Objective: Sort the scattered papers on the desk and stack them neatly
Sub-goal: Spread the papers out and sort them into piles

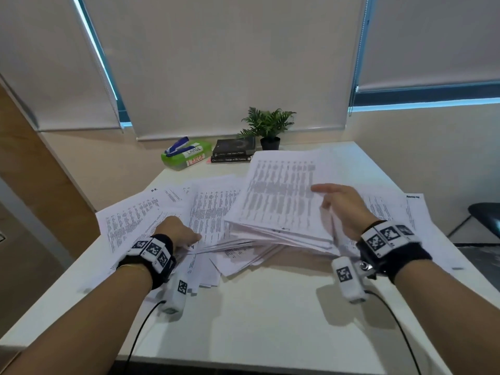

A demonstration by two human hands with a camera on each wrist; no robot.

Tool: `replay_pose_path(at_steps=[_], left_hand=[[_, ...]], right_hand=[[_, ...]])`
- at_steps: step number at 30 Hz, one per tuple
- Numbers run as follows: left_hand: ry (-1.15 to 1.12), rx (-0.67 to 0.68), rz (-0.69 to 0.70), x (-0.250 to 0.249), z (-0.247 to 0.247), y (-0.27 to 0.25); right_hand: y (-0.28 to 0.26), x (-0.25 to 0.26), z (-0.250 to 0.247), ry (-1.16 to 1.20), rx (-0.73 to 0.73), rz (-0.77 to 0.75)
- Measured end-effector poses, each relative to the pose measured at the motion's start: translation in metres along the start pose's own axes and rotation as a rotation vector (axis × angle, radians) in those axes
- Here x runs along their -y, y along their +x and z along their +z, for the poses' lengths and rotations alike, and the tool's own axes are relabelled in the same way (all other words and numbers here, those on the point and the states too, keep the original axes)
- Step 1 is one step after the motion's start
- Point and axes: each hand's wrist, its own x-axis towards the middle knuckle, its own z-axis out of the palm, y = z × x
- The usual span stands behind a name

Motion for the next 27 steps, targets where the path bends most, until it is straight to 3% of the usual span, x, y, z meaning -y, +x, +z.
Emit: replay_pose_path(at_steps=[5,11,16,21,23,25,27], left_hand=[[0.065,-0.132,0.143,-0.003,0.003,0.002],[-0.327,-0.223,0.210,-0.015,-0.003,0.001],[-0.588,-0.170,0.312,-0.041,-0.004,-0.018],[-0.700,0.045,0.416,-0.058,0.002,-0.036],[-0.664,0.120,0.452,-0.064,0.010,-0.044],[-0.627,0.191,0.491,-0.067,0.019,-0.050],[-0.580,0.248,0.511,-0.068,0.028,-0.055]], right_hand=[[0.007,-0.018,-0.064,-0.119,-0.137,0.107],[0.016,-0.052,-0.104,-0.486,-0.167,0.207],[0.018,-0.064,-0.108,-0.699,-0.177,0.189],[0.013,-0.044,-0.097,-1.030,-0.139,0.273],[0.007,-0.030,-0.081,-0.924,-0.146,0.110],[0.004,-0.016,-0.057,-0.581,-0.102,-0.018],[0.005,-0.008,-0.032,-0.159,0.030,0.099]])
